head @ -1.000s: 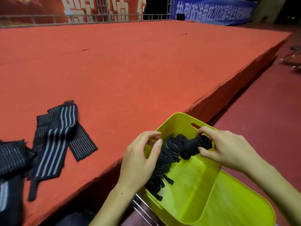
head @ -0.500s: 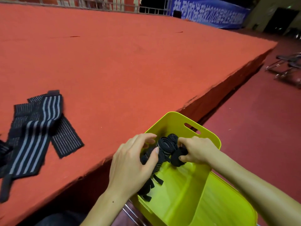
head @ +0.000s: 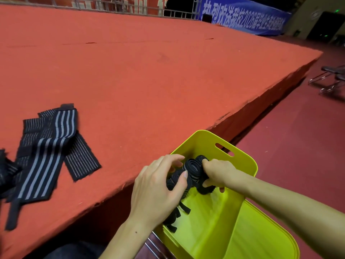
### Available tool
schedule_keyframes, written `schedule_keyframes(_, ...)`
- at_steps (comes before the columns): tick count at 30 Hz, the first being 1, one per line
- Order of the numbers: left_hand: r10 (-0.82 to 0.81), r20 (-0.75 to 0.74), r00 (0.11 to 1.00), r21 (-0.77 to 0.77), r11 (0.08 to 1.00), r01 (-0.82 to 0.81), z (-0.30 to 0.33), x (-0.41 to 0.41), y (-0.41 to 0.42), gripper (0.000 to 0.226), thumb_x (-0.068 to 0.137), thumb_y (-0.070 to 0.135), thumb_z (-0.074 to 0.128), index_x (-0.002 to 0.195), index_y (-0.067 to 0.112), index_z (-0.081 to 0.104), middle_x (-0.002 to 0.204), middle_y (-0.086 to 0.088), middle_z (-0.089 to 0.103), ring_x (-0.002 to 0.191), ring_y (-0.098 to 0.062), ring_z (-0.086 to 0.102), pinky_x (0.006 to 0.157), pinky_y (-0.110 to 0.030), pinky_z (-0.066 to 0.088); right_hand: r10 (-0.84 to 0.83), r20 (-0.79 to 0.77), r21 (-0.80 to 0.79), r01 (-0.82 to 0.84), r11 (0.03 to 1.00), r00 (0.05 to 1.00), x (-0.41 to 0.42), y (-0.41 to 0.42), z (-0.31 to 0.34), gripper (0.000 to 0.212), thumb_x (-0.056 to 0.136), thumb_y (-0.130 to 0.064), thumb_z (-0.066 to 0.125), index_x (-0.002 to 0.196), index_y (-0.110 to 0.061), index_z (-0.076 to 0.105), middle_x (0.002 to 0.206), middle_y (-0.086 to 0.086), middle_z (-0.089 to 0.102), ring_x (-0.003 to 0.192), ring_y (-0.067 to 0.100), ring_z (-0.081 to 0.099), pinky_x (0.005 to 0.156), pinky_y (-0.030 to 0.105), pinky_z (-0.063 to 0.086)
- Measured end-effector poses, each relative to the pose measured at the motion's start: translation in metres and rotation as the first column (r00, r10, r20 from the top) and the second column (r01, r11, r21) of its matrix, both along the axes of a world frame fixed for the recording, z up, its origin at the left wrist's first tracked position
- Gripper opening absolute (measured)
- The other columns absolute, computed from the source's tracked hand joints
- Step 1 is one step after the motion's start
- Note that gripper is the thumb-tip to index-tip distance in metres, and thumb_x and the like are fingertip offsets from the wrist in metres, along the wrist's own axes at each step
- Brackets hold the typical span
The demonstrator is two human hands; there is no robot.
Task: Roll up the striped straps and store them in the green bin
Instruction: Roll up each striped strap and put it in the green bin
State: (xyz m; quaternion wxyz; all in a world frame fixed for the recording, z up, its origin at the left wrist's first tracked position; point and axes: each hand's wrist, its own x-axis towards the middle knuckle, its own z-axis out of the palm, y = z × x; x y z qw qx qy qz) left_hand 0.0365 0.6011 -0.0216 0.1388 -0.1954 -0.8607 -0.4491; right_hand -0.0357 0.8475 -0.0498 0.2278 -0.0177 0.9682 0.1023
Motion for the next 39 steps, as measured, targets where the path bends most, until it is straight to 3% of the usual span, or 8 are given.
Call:
schedule_keyframes(7,-0.044,0.008,0.999,0.03,0.999,0.044,0.005,0.004,-0.006,0.029,0.098,0.042,0.066,0.127,0.044,0.062,0.113,0.027,0.067,0.112,0.0,0.064,0.091,-0.041,0.055,-0.128,0.073,-0.071,0.133,0.989,0.989,0.003,0.004,0.0,0.057,0.094,-0.058,0.075,0.119,-0.018,0.042,0.094,-0.004,0.065,0.071,0.02,0.08,0.065,0.037,0.063)
schedule_keyframes(12,-0.058,0.006,0.998,0.054,0.997,0.058,0.01,0.008,-0.019,0.029,0.1,0.041,0.066,0.128,0.044,0.062,0.114,0.026,0.067,0.114,-0.003,0.065,0.092,-0.04,0.055,-0.048,-0.021,0.068,0.049,0.996,0.999,0.01,0.001,0.014,0.079,0.092,-0.073,0.066,0.138,-0.014,0.041,0.126,0.008,0.068,0.112,0.033,0.071,0.08,0.042,0.057)
schedule_keyframes(18,-0.023,0.021,1.0,0.168,0.986,0.02,0.025,0.009,-0.052,0.037,0.098,0.044,0.07,0.133,0.044,0.059,0.114,0.022,0.071,0.113,-0.008,0.069,0.092,-0.041,0.058,-0.042,-0.323,-0.154,-0.009,0.988,0.946,0.038,-0.021,0.064,0.059,0.098,-0.073,0.054,0.136,-0.03,0.041,0.105,-0.009,0.071,0.104,0.022,0.068,0.082,0.042,0.057)
schedule_keyframes(22,0.062,0.02,0.998,0.237,0.969,-0.065,0.039,0.009,-0.093,0.048,0.096,0.037,0.078,0.138,0.042,0.057,0.112,0.019,0.074,0.108,-0.009,0.072,0.092,-0.041,0.057,-0.057,-0.487,-0.499,-0.224,0.837,0.872,0.062,-0.078,0.102,0.051,0.095,-0.072,0.059,0.134,-0.046,0.04,0.097,-0.028,0.072,0.077,0.0,0.064,0.073,0.039,0.056)
schedule_keyframes(26,0.139,0.009,0.99,0.246,0.96,-0.137,0.056,0.022,-0.151,0.057,0.093,0.038,0.08,0.143,0.046,0.054,0.113,0.02,0.074,0.112,-0.006,0.071,0.097,-0.034,0.058,-0.022,-0.509,-0.696,-0.396,0.599,0.86,0.074,-0.155,0.121,0.051,0.094,-0.056,0.073,0.135,-0.048,0.045,0.106,-0.027,0.071,0.084,0.004,0.073,0.075,0.042,0.059)
schedule_keyframes(31,0.297,-0.003,0.955,0.212,0.933,-0.29,0.061,0.054,-0.251,0.061,0.091,0.042,0.079,0.145,0.048,0.051,0.114,0.017,0.074,0.108,-0.008,0.073,0.094,-0.041,0.059,0.137,-0.526,-0.729,-0.528,0.436,0.84,0.07,-0.259,0.128,0.053,0.091,-0.053,0.074,0.135,-0.052,0.044,0.107,-0.019,0.074,0.086,0.009,0.075,0.074,0.046,0.059)
schedule_keyframes(36,0.528,0.004,0.849,0.144,0.84,-0.523,0.049,0.094,-0.362,0.058,0.091,0.041,0.079,0.142,0.05,0.052,0.11,0.021,0.075,0.108,-0.003,0.073,0.097,-0.033,0.057,0.327,-0.526,-0.699,-0.618,0.359,0.785,0.059,-0.363,0.119,0.054,0.091,-0.059,0.069,0.136,-0.049,0.042,0.105,-0.024,0.074,0.082,0.008,0.072,0.073,0.043,0.058)
schedule_keyframes(39,0.628,0.044,0.777,0.121,0.769,-0.628,0.037,0.113,-0.422,0.058,0.091,0.042,0.08,0.141,0.051,0.052,0.111,0.022,0.075,0.104,-0.004,0.073,0.095,-0.042,0.058,0.403,-0.514,-0.695,-0.643,0.322,0.757,0.052,-0.421,0.111,0.053,0.094,-0.055,0.07,0.138,-0.048,0.042,0.106,-0.026,0.073,0.086,0.006,0.072,0.075,0.038,0.058)
